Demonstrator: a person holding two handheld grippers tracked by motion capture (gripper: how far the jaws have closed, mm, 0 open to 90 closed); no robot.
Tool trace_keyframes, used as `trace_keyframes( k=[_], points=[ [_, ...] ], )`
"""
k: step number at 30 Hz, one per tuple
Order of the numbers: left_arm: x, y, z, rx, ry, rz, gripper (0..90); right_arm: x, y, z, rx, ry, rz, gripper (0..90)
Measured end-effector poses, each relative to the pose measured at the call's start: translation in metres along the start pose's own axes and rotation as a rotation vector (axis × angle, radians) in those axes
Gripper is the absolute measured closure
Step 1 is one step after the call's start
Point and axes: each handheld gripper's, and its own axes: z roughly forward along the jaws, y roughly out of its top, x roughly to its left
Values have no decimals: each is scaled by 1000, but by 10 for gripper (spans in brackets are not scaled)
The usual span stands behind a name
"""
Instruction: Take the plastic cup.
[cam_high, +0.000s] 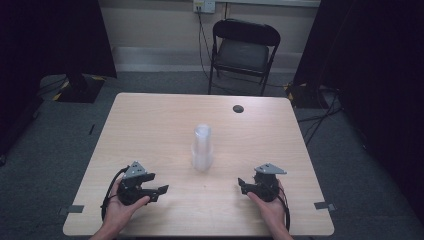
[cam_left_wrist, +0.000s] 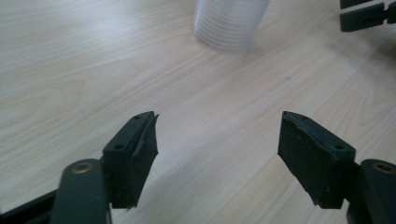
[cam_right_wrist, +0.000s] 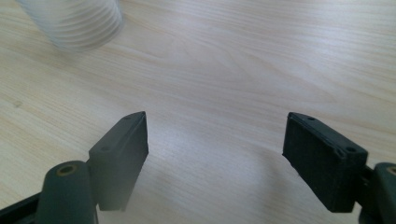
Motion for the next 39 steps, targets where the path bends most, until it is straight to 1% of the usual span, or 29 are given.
trace_keyframes(
  k=[1, 2, 3, 5, 7, 8, 9, 12, 15, 16, 17, 20, 22, 24, 27, 29, 31, 32, 35, 38, 39],
  points=[
    [1, 0, 0, 2, 4, -4, 262, -1, 1, -1, 0, -4, 2, 221],
    [1, 0, 0, 3, 4, -5, 229, -2, 2, -5, -14, 10, 19, 234],
    [2, 0, -1, -4, 3, -5, 216, -2, 3, -7, -26, 17, 27, 247],
    [4, 0, -1, -6, 10, -5, 216, -4, 4, -11, -44, 28, 31, 255],
    [7, 0, -1, -2, 4, -25, 198, -4, 5, -12, -49, 42, 31, 272],
    [7, 0, -1, -2, 4, -25, 189, -4, 5, -12, -49, 42, 31, 272],
    [8, 0, 0, -4, 3, -36, 189, -4, 5, -13, -54, 55, 33, 280],
    [10, 0, 1, 2, -8, -47, 190, -1, 5, -12, -57, 88, 28, 306],
    [10, 1, 2, 4, -3, -44, 190, 4, 7, -13, -68, 131, 15, 328],
    [10, 0, 2, 6, -3, -39, 190, 5, 7, -14, -66, 136, 11, 332],
    [9, 0, 2, 4, -5, -41, 190, 7, 9, -15, -69, 142, -3, 332],
    [9, 0, 1, -2, -6, -42, 190, 9, 12, -19, -79, 156, -6, 341],
    [9, 0, 1, -3, -2, -30, 190, 10, 14, -21, -89, 164, -17, 348],
    [9, 0, 0, -2, -5, -36, 192, 11, 17, -24, -99, 168, -25, 353],
    [8, -1, 0, 3, -7, -38, 197, 15, 21, -27, -107, 187, -33, 350],
    [7, -1, 0, -1, -13, -36, 199, 18, 24, -30, -124, 201, -40, 349],
    [7, -1, 0, 2, -16, -31, 200, 19, 26, -31, -131, 204, -49, 344],
    [6, 0, 0, 3, -11, -28, 203, 22, 31, -33, -134, 218, -68, 330],
    [6, 0, 1, 7, -4, -26, 207, 24, 37, -35, -133, 232, -89, 312],
    [7, 0, 2, 13, -1, -30, 208, 24, 45, -35, -151, 250, -89, 300],
    [7, 0, 2, 13, -1, -30, 208, 25, 49, -34, -161, 253, -96, 289]
  ],
)
